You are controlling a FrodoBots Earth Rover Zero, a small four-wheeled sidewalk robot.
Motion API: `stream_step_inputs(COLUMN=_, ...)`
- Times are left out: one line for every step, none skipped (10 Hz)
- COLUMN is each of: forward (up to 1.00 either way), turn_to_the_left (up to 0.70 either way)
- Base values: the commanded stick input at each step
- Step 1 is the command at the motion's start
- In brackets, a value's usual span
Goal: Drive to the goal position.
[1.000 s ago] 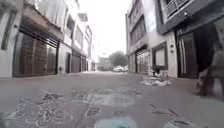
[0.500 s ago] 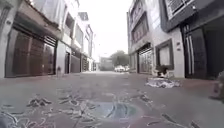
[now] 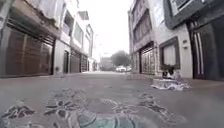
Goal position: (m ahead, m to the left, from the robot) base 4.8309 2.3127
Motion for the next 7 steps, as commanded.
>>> stream_step_inputs(forward=1.0, turn_to_the_left=0.06)
stream_step_inputs(forward=1.0, turn_to_the_left=0.06)
stream_step_inputs(forward=1.0, turn_to_the_left=0.06)
stream_step_inputs(forward=1.0, turn_to_the_left=0.06)
stream_step_inputs(forward=1.0, turn_to_the_left=0.06)
stream_step_inputs(forward=1.0, turn_to_the_left=0.06)
stream_step_inputs(forward=1.0, turn_to_the_left=0.06)
